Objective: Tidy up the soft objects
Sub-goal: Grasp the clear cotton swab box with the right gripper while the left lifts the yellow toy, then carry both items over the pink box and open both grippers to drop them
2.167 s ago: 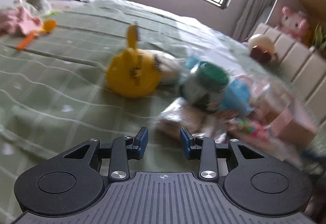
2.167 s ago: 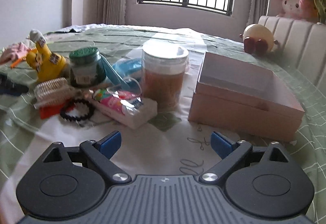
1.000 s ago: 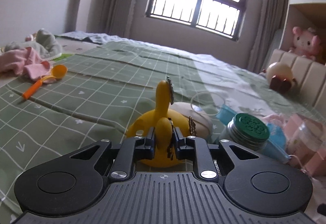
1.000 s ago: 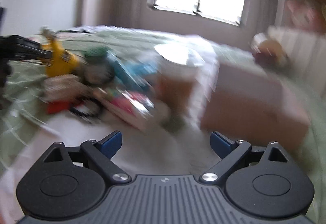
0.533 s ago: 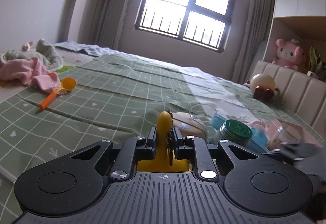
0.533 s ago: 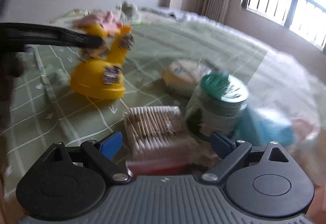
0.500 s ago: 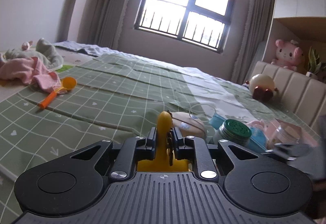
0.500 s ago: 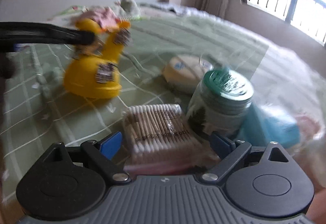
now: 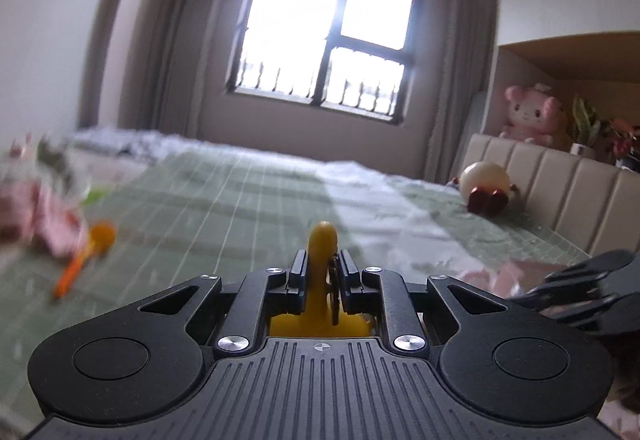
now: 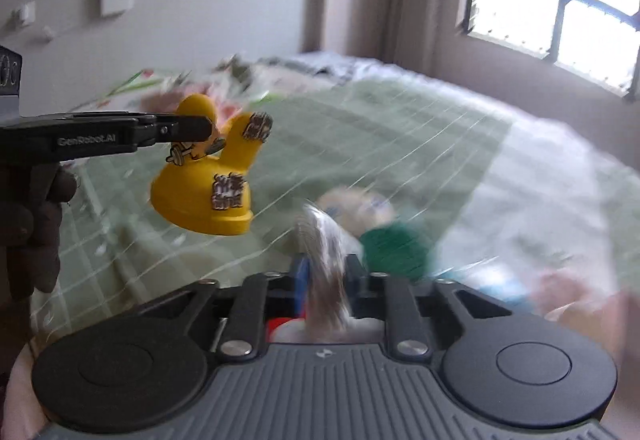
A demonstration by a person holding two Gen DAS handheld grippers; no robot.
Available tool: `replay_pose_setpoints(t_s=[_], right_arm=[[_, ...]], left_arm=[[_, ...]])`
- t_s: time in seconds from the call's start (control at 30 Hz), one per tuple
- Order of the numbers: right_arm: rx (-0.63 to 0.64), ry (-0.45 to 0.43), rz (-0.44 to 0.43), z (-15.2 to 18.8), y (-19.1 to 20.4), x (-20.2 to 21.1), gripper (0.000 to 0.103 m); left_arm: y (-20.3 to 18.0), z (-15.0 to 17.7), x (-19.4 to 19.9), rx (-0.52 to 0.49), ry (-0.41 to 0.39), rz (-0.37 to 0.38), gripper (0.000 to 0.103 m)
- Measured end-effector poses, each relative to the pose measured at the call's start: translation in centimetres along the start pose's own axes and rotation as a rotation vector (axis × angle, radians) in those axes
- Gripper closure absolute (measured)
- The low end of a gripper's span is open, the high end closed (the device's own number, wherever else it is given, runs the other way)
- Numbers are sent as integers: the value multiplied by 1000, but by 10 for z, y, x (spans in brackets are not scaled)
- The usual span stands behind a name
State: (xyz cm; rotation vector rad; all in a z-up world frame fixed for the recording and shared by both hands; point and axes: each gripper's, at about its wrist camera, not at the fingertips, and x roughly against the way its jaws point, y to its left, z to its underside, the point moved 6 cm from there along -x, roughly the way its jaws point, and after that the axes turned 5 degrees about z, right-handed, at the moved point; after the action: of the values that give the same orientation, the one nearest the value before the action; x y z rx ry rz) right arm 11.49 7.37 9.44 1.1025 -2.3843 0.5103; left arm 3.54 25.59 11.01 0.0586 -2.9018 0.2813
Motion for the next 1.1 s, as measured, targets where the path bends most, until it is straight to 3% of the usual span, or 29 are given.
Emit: replay_pose_setpoints(t_s=[0.1,0.27,0.4,0.43,0.57,0.7,0.9,1.0,1.1], right_arm=[[-6,-59,51,-12,-35,31,87],[-8,-36,75,10,-65,53,84],[27,-8,78,40,-50,46,45],[31,-6,72,46,-42,41,41],[7,-3,80,56,-8,14,39],[-90,-42,242,59,18,-15,35],[-50,15,342,53,40,-58,28],[-48,85,314,58,42,-76,27],[-27,96,317,62,45,-84,28]], left_arm=[[-21,-30,-12,-56,-38,18,85],[-45,-50,-24,-48,-69,40,85],[-48,-39,-20,-33,-45,57,85],[-47,-35,-18,-29,-37,56,85],[-30,-14,-7,28,-22,36,85],[-7,6,4,77,1,14,85],[29,27,21,113,23,-27,85],[47,38,22,153,29,-43,85],[59,46,18,186,42,-51,85]])
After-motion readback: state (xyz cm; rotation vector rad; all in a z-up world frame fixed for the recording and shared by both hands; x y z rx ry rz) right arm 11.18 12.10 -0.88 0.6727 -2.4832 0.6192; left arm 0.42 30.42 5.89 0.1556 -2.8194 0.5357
